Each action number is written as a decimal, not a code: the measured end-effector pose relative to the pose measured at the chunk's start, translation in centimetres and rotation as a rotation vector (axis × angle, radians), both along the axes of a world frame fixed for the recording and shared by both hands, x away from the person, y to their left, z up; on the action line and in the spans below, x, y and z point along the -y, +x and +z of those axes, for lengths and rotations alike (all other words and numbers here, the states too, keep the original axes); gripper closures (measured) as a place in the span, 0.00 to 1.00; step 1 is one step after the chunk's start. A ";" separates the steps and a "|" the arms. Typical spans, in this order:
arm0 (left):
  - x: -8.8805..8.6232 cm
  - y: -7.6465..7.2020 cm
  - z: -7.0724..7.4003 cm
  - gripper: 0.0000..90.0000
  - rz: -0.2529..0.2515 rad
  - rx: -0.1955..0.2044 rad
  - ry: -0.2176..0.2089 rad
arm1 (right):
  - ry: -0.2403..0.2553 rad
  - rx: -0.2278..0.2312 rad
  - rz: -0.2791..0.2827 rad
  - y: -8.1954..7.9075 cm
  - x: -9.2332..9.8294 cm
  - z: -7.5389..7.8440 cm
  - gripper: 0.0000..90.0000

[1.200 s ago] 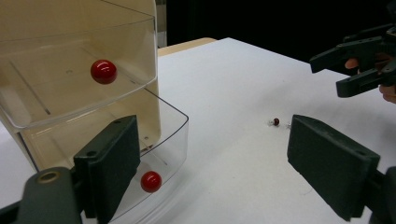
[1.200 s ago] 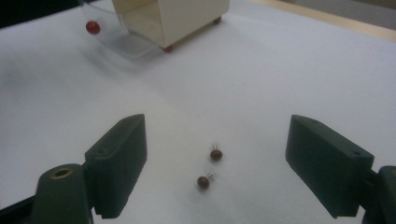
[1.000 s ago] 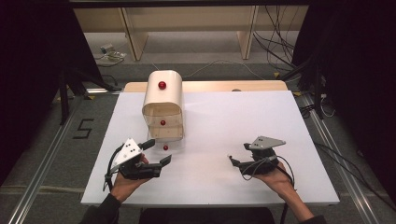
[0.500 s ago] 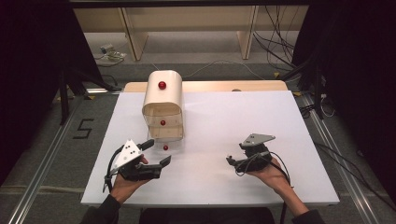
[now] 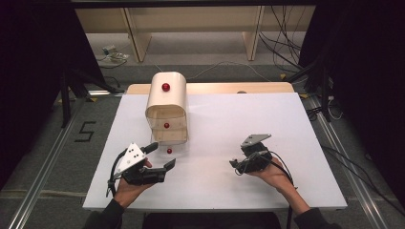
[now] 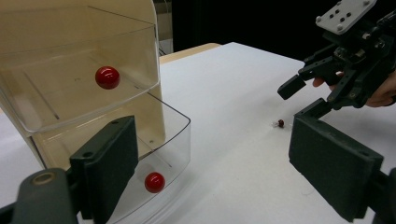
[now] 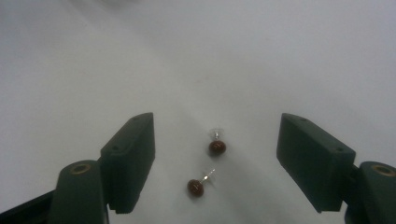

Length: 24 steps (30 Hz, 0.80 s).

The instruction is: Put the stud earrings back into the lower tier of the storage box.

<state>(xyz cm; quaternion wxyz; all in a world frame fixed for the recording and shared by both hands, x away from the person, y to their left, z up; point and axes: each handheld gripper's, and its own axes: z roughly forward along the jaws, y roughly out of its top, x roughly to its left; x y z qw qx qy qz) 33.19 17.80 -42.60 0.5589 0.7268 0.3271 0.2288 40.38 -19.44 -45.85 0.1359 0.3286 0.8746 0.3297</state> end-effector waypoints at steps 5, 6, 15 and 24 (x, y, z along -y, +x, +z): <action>-0.1 0.0 0.1 0.17 0.004 0.005 -0.009 | -0.017 -0.024 -0.010 0.5 -0.1 -0.1 0.43; -0.1 0.0 0.1 0.17 0.005 0.005 -0.015 | -0.017 -0.019 -0.002 0.6 -0.1 -0.1 0.45; -0.2 -0.1 0.0 0.17 -0.003 0.002 -0.015 | -0.039 -0.038 -0.003 1.2 -0.4 -0.4 0.61; -0.1 0.0 0.0 0.17 -0.004 0.003 -0.017 | -0.057 -0.062 0.010 1.9 -1.1 -0.9 0.72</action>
